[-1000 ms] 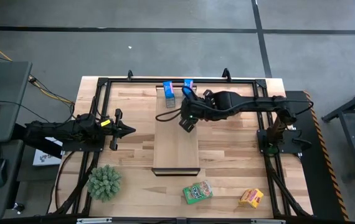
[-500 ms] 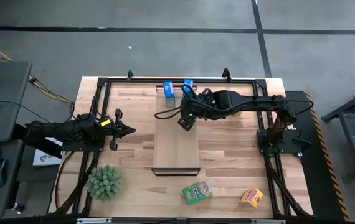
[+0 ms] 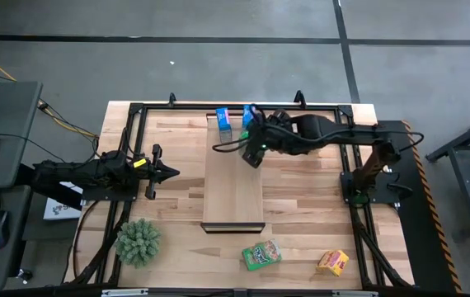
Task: Stack cereal on shelf
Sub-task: Put the top green cereal box on the shelf
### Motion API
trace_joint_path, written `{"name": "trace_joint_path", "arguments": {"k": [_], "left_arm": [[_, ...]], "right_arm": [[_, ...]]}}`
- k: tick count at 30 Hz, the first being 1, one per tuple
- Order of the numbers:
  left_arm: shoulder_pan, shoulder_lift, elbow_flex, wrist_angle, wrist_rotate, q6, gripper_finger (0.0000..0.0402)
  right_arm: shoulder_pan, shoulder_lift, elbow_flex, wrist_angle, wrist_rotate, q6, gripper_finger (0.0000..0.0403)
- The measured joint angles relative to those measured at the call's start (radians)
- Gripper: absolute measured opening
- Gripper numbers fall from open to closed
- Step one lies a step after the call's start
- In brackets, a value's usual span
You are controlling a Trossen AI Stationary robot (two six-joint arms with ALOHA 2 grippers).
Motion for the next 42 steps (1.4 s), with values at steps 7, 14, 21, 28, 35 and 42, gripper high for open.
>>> {"name": "trace_joint_path", "arguments": {"k": [7,14,21,28,35,42], "left_arm": [[0.000,0.000,0.000,0.000,0.000,0.000,0.0003],[0.000,0.000,0.000,0.000,0.000,0.000,0.0003],[0.000,0.000,0.000,-0.001,0.000,0.000,0.0003],[0.000,0.000,0.000,0.000,0.000,0.000,0.0003],[0.000,0.000,0.000,0.000,0.000,0.000,0.0003],[0.000,0.000,0.000,0.000,0.000,0.000,0.0003]], "right_arm": [[0.033,-0.052,0.000,-0.191,0.149,0.058,0.0270],[0.100,-0.075,-0.033,-0.377,0.273,0.279,0.0184],[0.106,-0.185,-0.382,-0.326,0.235,0.401,0.0019],[0.068,-0.462,-0.839,0.176,0.149,0.389,0.0015],[0.023,-0.612,-1.193,1.072,0.119,0.096,0.0002],[-0.032,-0.530,-1.284,1.326,0.113,0.033,0.0000]]}}
